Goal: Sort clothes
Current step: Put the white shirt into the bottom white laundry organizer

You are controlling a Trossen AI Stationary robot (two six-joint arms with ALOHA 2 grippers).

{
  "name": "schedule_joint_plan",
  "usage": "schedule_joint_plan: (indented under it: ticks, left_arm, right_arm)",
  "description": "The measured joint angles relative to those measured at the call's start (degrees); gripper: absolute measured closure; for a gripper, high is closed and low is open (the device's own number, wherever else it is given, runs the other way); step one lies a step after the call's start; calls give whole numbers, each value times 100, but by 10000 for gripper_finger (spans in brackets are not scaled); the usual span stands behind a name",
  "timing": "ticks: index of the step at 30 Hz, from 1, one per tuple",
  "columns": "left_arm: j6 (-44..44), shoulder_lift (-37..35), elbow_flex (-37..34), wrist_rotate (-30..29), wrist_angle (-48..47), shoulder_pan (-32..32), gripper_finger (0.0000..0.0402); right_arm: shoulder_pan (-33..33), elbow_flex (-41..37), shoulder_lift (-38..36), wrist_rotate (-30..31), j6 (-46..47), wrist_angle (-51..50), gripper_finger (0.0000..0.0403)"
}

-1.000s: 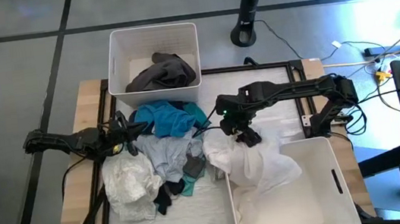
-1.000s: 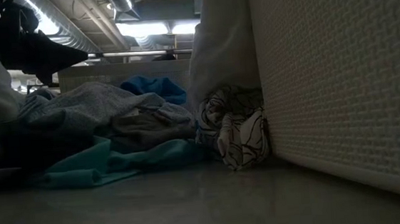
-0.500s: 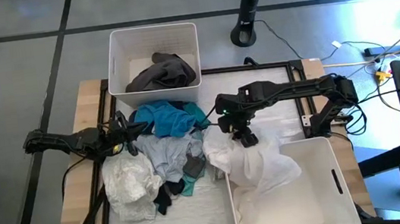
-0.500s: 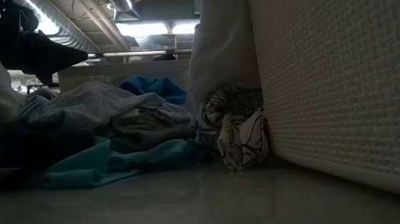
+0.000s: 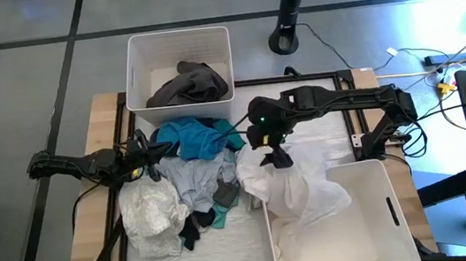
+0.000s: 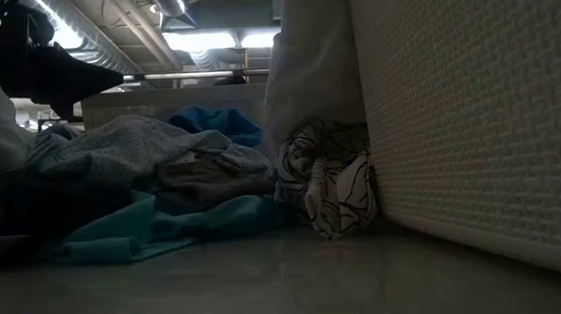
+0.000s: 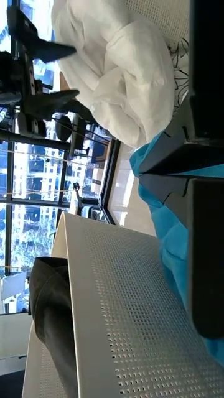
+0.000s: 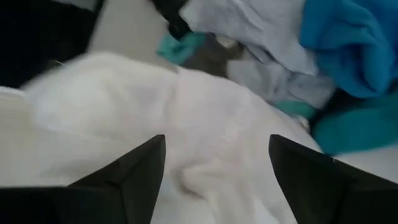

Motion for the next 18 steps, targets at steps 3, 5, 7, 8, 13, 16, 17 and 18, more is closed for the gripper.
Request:
schedule_joint_plan:
  ticks: [3, 5, 7, 8, 13, 16, 17, 18]
  left_arm:
    - [15, 0, 0, 0, 0, -2, 398]
    - [16, 0, 0, 2, 0, -2, 398]
    - [16, 0, 0, 2, 0, -2, 398]
    - [16, 0, 0, 2, 0, -2, 398]
    - [-7, 0, 0, 2, -2, -2, 398]
    - [-40, 0, 0, 4, -2, -2, 398]
    - [-45, 0, 0, 2, -1, -2, 398]
    - [-50, 0, 0, 2, 0, -2, 398]
  right_arm:
    - [0, 0, 0, -433, 291, 218, 114]
    - [0, 0, 0, -651, 380, 343, 116]
    - [0, 0, 2, -685, 590, 426, 119]
    - [0, 0, 2, -687, 629, 365, 120]
    - [69, -88, 130, -402, 642, -258, 123]
    - [70, -136, 254, -405, 617, -341, 123]
    - [69, -136, 280, -418, 615, -456, 123]
    - [70, -136, 340, -423, 615, -570, 123]
